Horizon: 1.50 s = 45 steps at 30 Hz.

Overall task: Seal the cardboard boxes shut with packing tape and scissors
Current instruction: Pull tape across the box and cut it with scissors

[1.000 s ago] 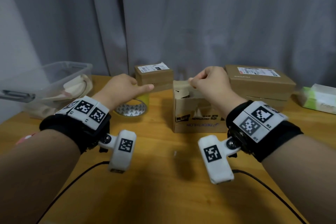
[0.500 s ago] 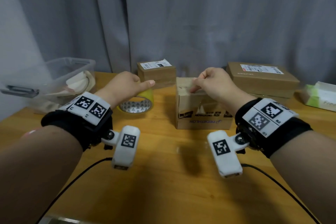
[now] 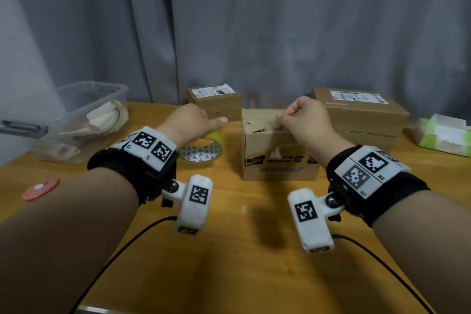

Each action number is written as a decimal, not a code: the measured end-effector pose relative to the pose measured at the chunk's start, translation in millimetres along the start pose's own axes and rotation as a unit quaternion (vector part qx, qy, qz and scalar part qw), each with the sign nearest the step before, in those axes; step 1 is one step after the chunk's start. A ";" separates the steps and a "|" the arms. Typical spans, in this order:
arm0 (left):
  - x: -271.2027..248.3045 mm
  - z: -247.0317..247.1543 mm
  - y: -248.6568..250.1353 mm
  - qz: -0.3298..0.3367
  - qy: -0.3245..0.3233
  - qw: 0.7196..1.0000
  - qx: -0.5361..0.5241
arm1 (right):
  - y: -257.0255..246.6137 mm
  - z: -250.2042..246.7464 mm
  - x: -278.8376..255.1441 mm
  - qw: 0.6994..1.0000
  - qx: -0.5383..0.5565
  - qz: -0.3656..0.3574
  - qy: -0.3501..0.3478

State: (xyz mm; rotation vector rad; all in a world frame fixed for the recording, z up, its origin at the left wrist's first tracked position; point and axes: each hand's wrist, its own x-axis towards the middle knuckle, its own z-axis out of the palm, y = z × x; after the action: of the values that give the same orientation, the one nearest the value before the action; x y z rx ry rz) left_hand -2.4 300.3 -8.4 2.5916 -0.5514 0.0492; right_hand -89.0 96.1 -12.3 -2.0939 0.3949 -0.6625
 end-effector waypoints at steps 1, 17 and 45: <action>0.5 -0.2 2.4 0.002 0.000 1.000 -0.003 | 1.1 -1.2 0.5 1.000 -0.007 0.001 0.006; 2.9 16.4 7.9 -0.024 -0.024 0.999 -0.012 | 6.1 -16.7 -3.9 0.966 -0.253 -0.034 0.043; -15.9 40.5 22.2 0.006 -0.108 0.989 -0.101 | 2.7 34.8 -2.1 0.878 -0.398 -0.175 -0.199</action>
State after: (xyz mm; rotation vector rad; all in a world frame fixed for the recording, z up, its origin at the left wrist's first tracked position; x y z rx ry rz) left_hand -28.4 269.4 -36.1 2.4084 -0.6162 -0.2736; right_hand -70.3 118.6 -31.6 -3.0594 0.0332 -0.2453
